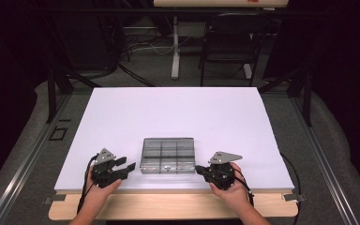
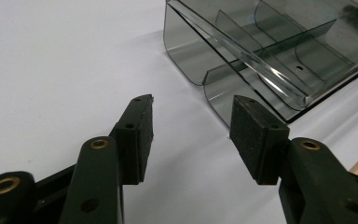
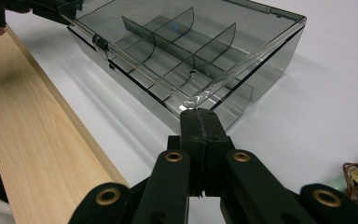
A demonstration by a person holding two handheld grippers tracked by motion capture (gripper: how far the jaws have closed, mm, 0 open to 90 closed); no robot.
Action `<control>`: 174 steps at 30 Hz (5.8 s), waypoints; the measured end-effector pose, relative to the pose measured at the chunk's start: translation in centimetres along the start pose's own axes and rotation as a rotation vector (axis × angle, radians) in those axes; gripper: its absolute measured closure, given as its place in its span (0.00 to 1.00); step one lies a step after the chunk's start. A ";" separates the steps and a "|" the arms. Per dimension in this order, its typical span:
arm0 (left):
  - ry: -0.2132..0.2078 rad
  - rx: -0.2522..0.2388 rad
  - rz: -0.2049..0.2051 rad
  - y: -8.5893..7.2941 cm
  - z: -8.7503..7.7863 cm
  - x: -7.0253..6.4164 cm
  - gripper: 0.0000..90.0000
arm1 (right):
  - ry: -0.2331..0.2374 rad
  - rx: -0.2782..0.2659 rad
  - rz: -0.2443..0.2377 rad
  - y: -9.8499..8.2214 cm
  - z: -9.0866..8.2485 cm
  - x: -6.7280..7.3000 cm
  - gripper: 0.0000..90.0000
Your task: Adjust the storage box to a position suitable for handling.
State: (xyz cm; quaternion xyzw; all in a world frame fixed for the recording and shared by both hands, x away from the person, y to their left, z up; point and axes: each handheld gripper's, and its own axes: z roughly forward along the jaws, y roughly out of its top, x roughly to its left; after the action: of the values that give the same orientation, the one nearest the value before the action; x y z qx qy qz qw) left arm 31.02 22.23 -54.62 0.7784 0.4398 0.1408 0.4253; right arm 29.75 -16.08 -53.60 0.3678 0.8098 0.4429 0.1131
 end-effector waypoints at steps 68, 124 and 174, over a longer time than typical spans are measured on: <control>-0.042 -0.059 0.101 4.1 -1.3 -3.2 0.78 | -0.048 -0.097 -0.018 3.7 -0.3 -0.4 0.77; 0.004 -0.136 0.088 9.2 0.2 -1.6 0.82 | -0.075 -0.116 0.080 8.4 0.9 -3.3 0.82; -0.002 -0.136 -0.026 10.7 3.4 0.7 0.80 | -0.091 -0.114 0.174 8.7 4.3 -6.1 0.84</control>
State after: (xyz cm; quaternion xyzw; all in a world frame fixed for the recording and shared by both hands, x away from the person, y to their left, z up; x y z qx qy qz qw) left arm 39.48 18.28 -48.34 0.7420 0.4390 0.1639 0.4794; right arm 40.55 -14.68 -49.98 0.4496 0.7422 0.4793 0.1315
